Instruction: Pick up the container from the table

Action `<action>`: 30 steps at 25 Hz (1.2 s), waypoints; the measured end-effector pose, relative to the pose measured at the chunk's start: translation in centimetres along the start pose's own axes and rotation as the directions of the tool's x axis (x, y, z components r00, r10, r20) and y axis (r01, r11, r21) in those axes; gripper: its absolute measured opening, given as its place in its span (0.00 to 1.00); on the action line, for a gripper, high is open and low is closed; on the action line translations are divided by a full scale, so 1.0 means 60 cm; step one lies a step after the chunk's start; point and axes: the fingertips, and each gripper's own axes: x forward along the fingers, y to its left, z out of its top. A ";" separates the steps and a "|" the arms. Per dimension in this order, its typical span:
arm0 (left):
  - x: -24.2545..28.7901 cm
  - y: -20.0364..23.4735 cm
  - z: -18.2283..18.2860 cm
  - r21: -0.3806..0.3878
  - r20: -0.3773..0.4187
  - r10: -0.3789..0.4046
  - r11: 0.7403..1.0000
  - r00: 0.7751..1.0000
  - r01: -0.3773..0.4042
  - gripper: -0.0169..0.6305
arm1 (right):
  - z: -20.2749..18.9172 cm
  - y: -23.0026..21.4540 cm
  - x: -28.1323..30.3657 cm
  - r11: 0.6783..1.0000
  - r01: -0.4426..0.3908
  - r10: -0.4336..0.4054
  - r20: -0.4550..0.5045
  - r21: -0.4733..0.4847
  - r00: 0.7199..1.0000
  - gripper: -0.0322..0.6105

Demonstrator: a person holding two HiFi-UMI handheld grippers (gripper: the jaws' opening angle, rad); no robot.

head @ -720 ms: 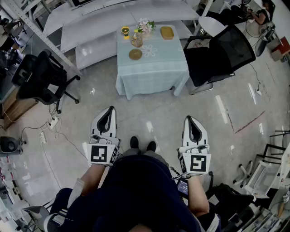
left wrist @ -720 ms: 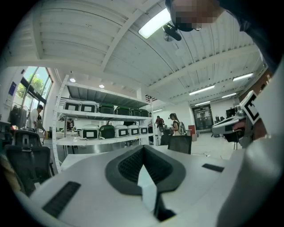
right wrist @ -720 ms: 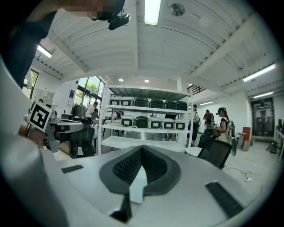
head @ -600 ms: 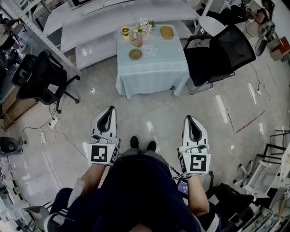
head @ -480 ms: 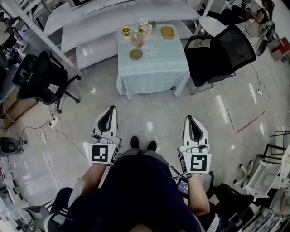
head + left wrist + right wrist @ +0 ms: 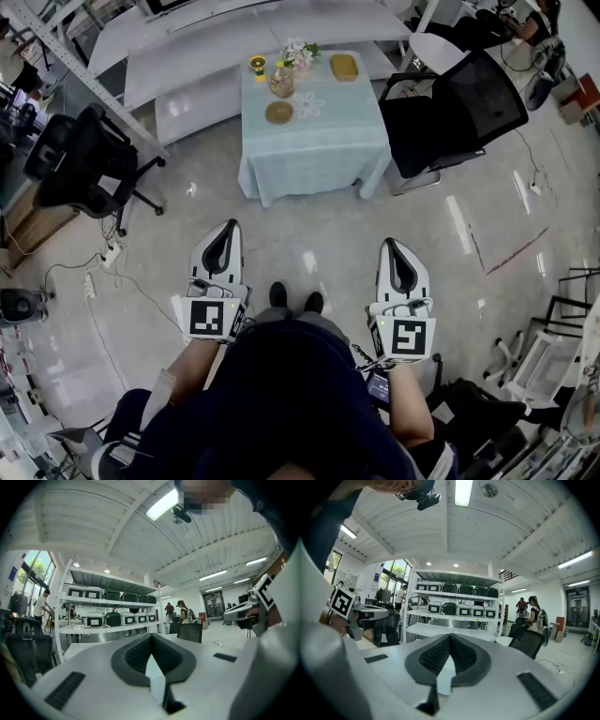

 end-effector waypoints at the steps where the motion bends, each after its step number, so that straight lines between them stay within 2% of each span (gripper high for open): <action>1: 0.000 0.000 -0.001 -0.001 -0.001 0.000 1.000 1.000 0.000 0.03 | 0.001 0.000 0.000 1.000 0.000 0.000 0.004 0.001 1.000 0.04; 7: 0.002 -0.002 -0.001 0.000 -0.005 -0.002 1.000 1.000 0.002 0.03 | 0.008 -0.003 -0.002 1.000 0.001 -0.002 0.043 0.019 0.999 0.05; 27: 0.013 -0.017 0.003 0.009 -0.011 -0.031 0.999 0.999 0.031 0.04 | 0.007 -0.013 -0.004 0.999 -0.003 0.001 0.041 0.037 0.999 0.05; 30: 0.015 -0.020 0.010 -0.011 0.005 -0.052 0.999 0.999 0.052 0.15 | 0.004 -0.014 -0.006 1.000 -0.003 0.002 0.033 0.029 0.999 0.05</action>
